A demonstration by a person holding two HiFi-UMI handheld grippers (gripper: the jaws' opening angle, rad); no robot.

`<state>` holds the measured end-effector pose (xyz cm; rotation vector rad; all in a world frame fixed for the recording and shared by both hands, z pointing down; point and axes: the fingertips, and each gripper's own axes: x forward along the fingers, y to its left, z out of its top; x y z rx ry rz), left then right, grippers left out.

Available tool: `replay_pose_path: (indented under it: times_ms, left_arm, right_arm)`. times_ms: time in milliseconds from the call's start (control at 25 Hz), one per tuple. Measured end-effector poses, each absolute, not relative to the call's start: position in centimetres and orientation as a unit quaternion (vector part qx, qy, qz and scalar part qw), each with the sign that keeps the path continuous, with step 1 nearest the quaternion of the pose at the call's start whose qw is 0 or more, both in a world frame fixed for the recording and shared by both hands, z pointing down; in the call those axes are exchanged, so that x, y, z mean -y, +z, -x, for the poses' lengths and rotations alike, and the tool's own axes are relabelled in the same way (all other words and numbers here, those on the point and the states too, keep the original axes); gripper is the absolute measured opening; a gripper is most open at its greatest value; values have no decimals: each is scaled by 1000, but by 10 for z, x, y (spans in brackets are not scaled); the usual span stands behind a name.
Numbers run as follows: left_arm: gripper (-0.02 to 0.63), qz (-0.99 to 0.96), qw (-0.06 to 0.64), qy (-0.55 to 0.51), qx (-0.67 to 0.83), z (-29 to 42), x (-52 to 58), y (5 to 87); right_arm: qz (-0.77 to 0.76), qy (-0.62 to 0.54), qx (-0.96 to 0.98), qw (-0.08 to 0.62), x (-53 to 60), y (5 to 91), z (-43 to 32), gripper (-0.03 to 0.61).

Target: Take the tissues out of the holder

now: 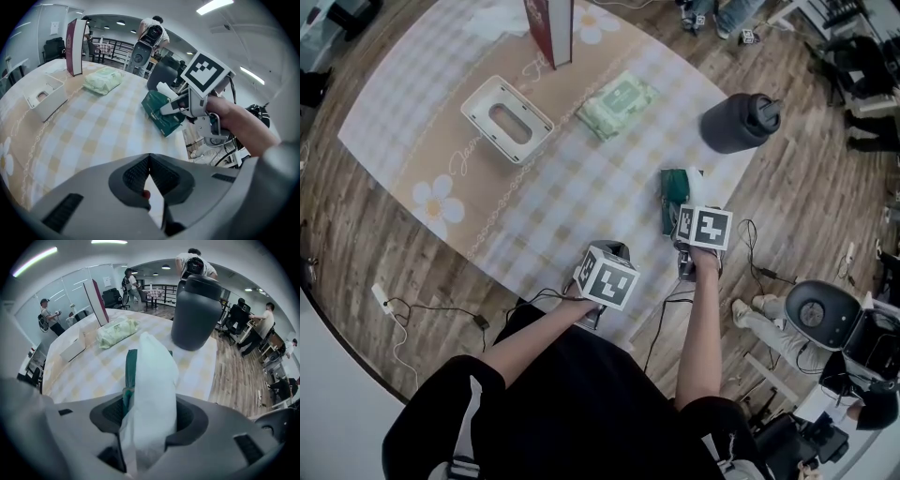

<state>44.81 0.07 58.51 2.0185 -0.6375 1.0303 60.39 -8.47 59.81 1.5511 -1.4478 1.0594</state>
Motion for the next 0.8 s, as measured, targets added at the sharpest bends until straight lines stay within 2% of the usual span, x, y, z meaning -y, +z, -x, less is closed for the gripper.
replay_pose_path:
  times_ms: [200,800]
  left_arm:
    - [2,-794,384,401,246,-446,2,582]
    - [1,-814,360,408,205,-442,-6,575]
  right_arm:
    - [-626,388,580,348,81,589,-601,265]
    - [-708,347,566,239,13,507,-570,259]
